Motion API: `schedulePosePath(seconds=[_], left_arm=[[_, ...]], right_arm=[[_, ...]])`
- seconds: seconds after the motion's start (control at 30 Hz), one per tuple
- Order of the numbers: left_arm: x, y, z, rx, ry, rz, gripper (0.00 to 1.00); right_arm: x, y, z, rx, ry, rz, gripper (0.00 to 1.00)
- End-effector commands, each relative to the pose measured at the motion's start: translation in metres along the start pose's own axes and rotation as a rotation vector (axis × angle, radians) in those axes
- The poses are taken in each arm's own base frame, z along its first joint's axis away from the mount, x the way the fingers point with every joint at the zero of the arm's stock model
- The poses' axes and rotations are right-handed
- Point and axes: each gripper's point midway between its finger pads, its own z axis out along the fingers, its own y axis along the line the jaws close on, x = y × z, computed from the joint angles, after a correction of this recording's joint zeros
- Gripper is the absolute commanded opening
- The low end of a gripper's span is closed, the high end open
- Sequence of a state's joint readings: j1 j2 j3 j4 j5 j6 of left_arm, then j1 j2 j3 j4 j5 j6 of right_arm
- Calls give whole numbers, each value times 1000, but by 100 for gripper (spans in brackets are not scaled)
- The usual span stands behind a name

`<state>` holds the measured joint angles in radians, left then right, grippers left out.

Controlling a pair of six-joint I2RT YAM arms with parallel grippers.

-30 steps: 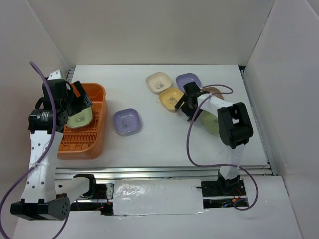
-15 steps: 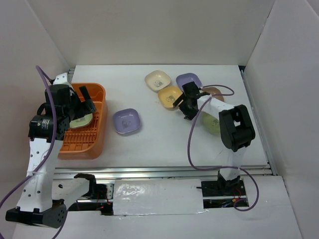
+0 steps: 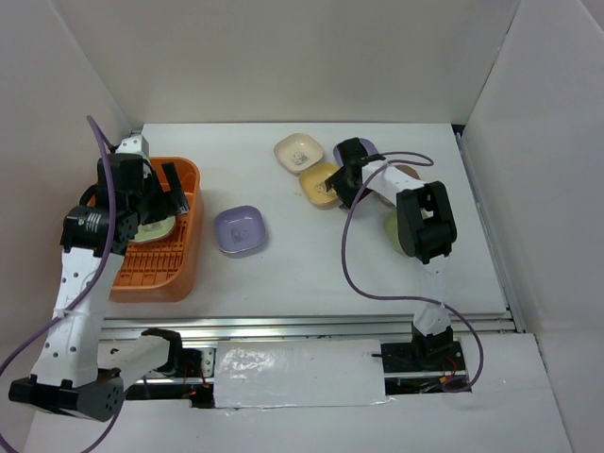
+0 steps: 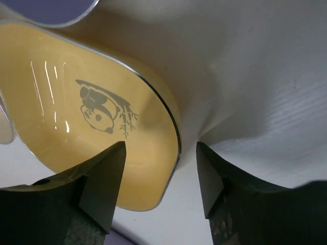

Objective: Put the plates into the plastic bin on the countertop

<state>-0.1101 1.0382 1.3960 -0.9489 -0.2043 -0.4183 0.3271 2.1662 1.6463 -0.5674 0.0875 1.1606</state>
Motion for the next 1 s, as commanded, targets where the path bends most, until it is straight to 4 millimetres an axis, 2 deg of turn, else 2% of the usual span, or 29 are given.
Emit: schedulePosePath(seconds=[0.0,0.07,0.1,0.13,0.17,0.2,0.27,0.3,0.33,0.37,0.4,0.43,0.47,0.5,0.53,0.57,0.63,0.7,0.73,0.83,0.87,0.9,0.93,0.97], left_arm=[[-13,0,-4,-25,-1,10,99],[-13,-1,2,-39,31,11,99],[-16,-4,1,-28,35,9,98],[-17,-8,5,-21,52,11,99],[-22,-13,3,2,49,14,99],[-21,-23,3,49,63,25,99],[-26,-42,8,117,80,60,99],[-24,-59,7,188,99,84,99],[-19,-70,19,207,141,109,99],[-23,-82,18,242,142,128,99],[-13,-104,29,272,194,179,99],[-6,-111,34,270,226,202,98],[-5,-130,31,302,228,237,98],[6,-140,46,291,275,264,97],[7,-146,48,285,285,279,97],[15,-154,49,291,305,299,97],[31,-170,62,297,350,328,96],[42,-174,73,271,381,346,88],[52,-177,80,252,406,366,80],[62,-173,92,168,427,416,55],[61,-171,93,153,424,422,41],[60,-170,96,134,412,430,33],[57,-171,99,129,391,427,8],[52,-172,100,125,372,424,0]], right_arm=[[5,-13,-8,83,8,7,63],[10,-20,-7,93,20,11,53],[14,-27,-6,109,30,11,36],[15,-25,-13,97,25,5,21],[16,-25,-20,93,10,-5,0],[18,-24,-39,70,-15,-37,0],[28,-19,-61,43,-78,-119,0],[29,-15,-85,7,-109,-179,0],[43,-13,-97,3,-142,-252,0],[49,-11,-109,-6,-159,-298,0],[51,-8,-127,-27,-187,-347,0],[64,-12,-138,-12,-202,-408,0],[69,-10,-147,-24,-208,-430,0],[74,-8,-162,-53,-211,-451,0],[79,-7,-170,-69,-210,-460,0],[89,-4,-185,-116,-200,-479,0],[98,4,-202,-182,-181,-483,0],[104,12,-226,-248,-181,-483,0],[105,18,-241,-286,-184,-481,0],[103,24,-263,-337,-188,-479,0],[104,25,-266,-351,-183,-480,0],[105,25,-267,-358,-175,-480,0],[109,25,-273,-381,-150,-486,0],[110,27,-274,-402,-140,-484,1]])
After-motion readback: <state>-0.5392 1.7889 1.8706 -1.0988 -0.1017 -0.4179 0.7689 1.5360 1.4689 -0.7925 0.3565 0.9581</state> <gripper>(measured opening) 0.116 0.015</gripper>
